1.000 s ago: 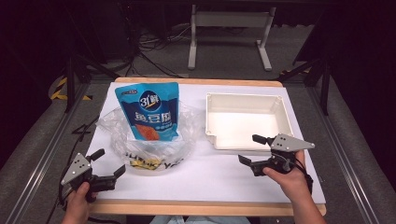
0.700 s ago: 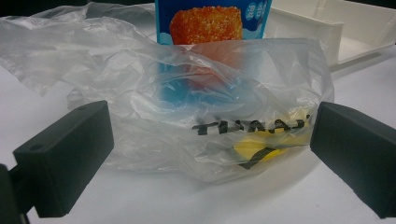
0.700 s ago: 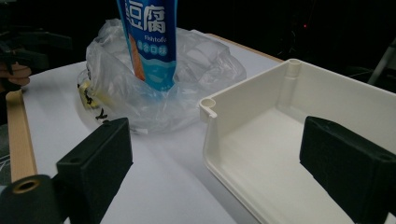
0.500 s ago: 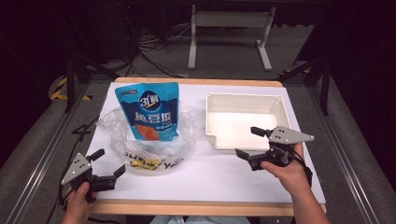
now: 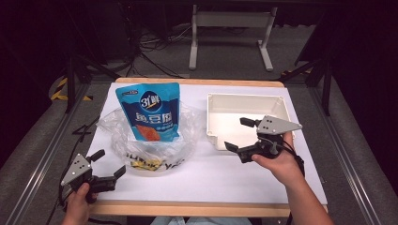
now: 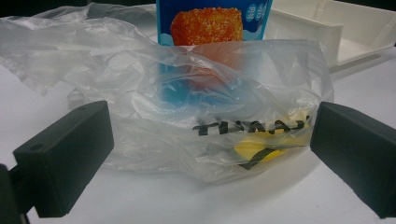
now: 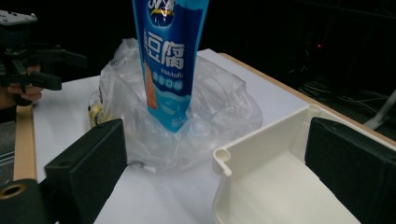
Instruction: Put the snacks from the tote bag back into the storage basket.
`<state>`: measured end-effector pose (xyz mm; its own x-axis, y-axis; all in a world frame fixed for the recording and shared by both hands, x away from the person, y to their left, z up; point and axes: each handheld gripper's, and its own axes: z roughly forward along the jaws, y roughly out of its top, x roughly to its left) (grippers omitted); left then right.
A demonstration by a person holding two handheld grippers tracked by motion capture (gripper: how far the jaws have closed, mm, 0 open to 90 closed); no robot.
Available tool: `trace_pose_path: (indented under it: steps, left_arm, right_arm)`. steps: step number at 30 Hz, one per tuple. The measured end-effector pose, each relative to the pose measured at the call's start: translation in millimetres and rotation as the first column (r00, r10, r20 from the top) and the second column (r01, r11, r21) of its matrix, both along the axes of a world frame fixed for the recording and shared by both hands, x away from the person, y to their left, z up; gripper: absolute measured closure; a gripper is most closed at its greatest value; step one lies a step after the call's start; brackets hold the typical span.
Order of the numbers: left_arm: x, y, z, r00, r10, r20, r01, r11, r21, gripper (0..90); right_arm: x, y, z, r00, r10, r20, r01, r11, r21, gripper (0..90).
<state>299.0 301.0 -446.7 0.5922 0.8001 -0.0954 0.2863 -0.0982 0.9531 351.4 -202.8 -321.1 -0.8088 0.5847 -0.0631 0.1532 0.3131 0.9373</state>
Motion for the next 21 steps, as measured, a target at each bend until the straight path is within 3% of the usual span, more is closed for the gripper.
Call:
trace_pose_path:
  steps: [6,21]
  left_arm:
    - [-0.4,1.3,0.5,1.0000,-0.002,-0.004,0.002,1.0000,0.003,0.2]
    - [-0.5,1.5,0.4,1.0000,0.000,0.002,0.000,1.0000,-0.003,0.2]
  right_arm:
    - [17.1,20.5,11.3,0.9983,0.055,0.021,-0.056,0.9980,0.030,4.1]
    - [53.0,63.9,21.3,0.9921,0.125,-0.012,-0.125,0.9921,-0.006,6.0]
